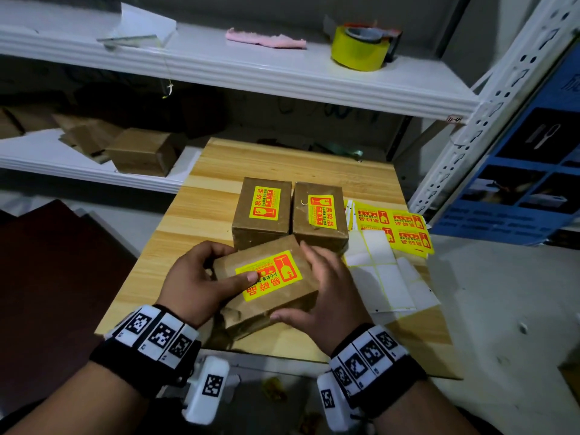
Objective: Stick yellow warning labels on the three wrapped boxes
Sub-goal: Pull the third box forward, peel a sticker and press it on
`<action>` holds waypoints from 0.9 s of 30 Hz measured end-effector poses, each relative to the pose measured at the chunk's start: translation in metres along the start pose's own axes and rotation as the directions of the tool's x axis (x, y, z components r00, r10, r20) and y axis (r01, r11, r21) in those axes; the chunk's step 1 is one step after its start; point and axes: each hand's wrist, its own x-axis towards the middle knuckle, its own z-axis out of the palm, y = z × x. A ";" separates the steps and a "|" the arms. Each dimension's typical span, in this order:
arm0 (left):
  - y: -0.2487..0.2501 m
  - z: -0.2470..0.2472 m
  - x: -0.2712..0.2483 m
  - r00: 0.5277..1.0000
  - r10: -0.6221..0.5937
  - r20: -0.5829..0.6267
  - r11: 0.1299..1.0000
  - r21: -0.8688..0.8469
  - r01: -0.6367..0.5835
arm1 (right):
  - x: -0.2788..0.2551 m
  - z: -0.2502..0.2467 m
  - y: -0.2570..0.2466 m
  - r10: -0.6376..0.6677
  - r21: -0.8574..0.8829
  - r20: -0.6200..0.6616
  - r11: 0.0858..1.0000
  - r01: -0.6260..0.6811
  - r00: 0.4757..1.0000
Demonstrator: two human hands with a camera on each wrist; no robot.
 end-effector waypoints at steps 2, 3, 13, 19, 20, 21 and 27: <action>0.003 -0.009 -0.001 0.999 0.031 -0.027 0.996 -0.088 -0.033 | -0.004 -0.005 -0.005 0.010 0.019 -0.050 1.000 -0.009 0.999; 0.006 -0.013 -0.002 0.999 0.034 -0.040 0.987 -0.157 -0.040 | -0.005 -0.008 -0.009 0.008 0.048 -0.074 0.999 -0.004 0.997; 0.019 -0.048 0.017 0.906 -0.253 -0.340 0.873 -0.483 0.062 | 0.018 -0.022 -0.035 -0.082 0.146 -0.309 0.980 0.132 0.948; 0.003 -0.058 0.061 0.709 -0.402 -0.580 0.904 -0.373 0.207 | 0.056 -0.045 -0.023 0.071 -0.102 -0.148 0.991 -0.086 0.986; 0.002 -0.056 0.069 0.710 -0.418 -0.567 0.900 -0.365 0.238 | 0.063 -0.048 -0.021 0.129 -0.189 -0.067 0.972 -0.140 0.989; 0.000 -0.053 0.075 0.711 -0.437 -0.551 0.894 -0.355 0.275 | 0.069 -0.050 -0.017 0.178 -0.271 -0.003 0.947 -0.172 0.984; -0.003 -0.030 0.103 0.729 -0.441 -0.524 0.896 -0.207 0.393 | 0.086 -0.047 -0.003 0.286 -0.470 0.066 0.854 -0.223 0.956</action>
